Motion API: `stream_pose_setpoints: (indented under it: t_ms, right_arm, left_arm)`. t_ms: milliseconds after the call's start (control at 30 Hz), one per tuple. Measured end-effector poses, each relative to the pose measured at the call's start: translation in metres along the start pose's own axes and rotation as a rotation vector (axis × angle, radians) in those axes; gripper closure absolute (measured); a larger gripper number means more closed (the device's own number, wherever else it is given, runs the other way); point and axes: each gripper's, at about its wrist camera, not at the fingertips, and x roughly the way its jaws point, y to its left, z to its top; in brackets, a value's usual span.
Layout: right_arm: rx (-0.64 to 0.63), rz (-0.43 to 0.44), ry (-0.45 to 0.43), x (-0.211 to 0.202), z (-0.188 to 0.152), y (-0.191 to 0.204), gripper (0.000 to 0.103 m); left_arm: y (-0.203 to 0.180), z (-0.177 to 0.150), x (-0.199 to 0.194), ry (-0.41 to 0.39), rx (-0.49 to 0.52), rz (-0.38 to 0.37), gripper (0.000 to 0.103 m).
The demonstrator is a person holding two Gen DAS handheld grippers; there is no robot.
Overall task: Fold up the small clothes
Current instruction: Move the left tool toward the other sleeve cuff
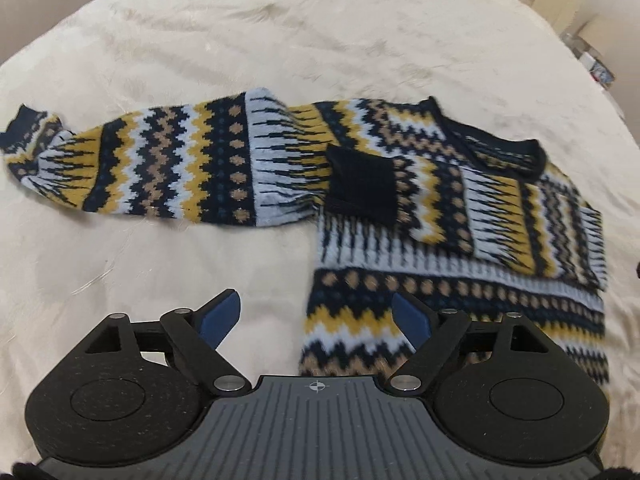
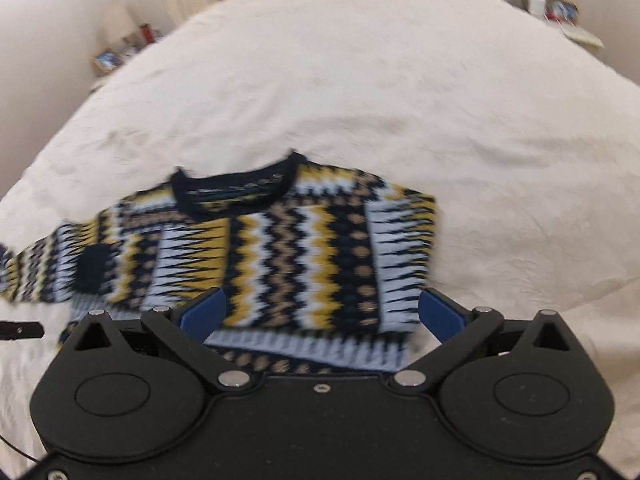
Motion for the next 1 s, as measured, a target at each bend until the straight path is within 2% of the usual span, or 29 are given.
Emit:
stream_pose_setpoints:
  t_ms: [133, 300, 333, 400, 533, 633, 733, 1000]
  right_arm:
    - [-0.027, 0.054, -0.055, -0.018, -0.009, 0.014, 0.001]
    - [-0.063, 0.113, -0.146, -0.040, -0.020, 0.027, 0.001]
    - [-0.070, 0.120, -0.160, -0.045, -0.022, 0.029, 0.001]
    - [-0.090, 0.126, -0.182, -0.050, -0.024, 0.035, 0.001]
    - [-0.123, 0.145, -0.183, -0.057, -0.029, 0.045, 0.001]
    - [-0.120, 0.162, -0.167, -0.058, -0.030, 0.053, 0.001]
    - [-0.118, 0.165, -0.152, -0.060, -0.031, 0.064, 0.001]
    - [-0.057, 0.121, -0.104, -0.066, -0.030, 0.094, 0.001]
  left_arm:
    - [-0.009, -0.010, -0.024, -0.043, 0.023, 0.017, 0.020]
    - [-0.010, -0.017, -0.057, -0.140, 0.019, 0.019, 0.019]
    - [-0.008, -0.018, -0.062, -0.154, 0.014, 0.017, 0.018]
    - [-0.005, -0.020, -0.069, -0.172, -0.001, 0.030, 0.008]
    - [0.008, -0.022, -0.075, -0.194, -0.020, 0.064, 0.003]
    - [0.028, -0.019, -0.073, -0.192, -0.050, 0.076, 0.003]
    - [0.055, -0.014, -0.066, -0.186, -0.104, 0.056, 0.003]
    - [0.141, 0.011, -0.040, -0.158, -0.227, 0.047, 0.003]
